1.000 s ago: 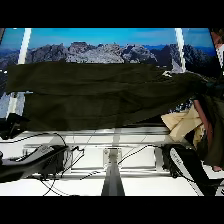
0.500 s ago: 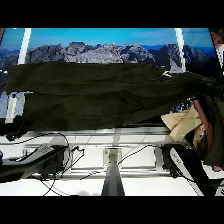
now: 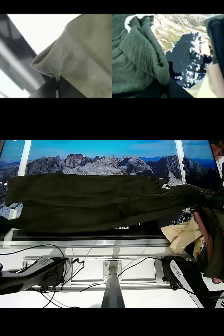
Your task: Fold the clothes and pants, and hang the long-sleeved shirts on hangers.
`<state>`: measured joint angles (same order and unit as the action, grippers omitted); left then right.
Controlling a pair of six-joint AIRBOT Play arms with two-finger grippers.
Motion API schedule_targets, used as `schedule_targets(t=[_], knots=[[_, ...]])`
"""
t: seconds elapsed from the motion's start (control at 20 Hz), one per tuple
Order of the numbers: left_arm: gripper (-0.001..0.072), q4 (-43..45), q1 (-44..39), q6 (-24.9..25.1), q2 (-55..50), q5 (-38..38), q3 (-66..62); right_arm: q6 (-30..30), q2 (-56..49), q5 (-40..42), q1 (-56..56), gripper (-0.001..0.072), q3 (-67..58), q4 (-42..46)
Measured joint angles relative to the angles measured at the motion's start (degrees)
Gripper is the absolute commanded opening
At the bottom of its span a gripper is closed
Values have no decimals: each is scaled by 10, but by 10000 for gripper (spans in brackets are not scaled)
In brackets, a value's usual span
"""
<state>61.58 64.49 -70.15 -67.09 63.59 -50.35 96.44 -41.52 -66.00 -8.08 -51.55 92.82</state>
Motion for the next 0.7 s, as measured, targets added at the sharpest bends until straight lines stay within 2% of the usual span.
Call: schedule_targets(t=[0.25,0.45,0.6,0.7], knots=[[21,-10,0,-11,47,19,-117,0,2,-80,0,35,0,-8],[17,-17,-3,-14,80,-34,-145,-9,23,-162,0,35,0,-27],[16,-26,-23,-21,87,-101,-152,16,46,-160,0,35,0,-71],[16,-28,-47,-36,78,-146,-154,37,50,-116,0,35,0,-102]])
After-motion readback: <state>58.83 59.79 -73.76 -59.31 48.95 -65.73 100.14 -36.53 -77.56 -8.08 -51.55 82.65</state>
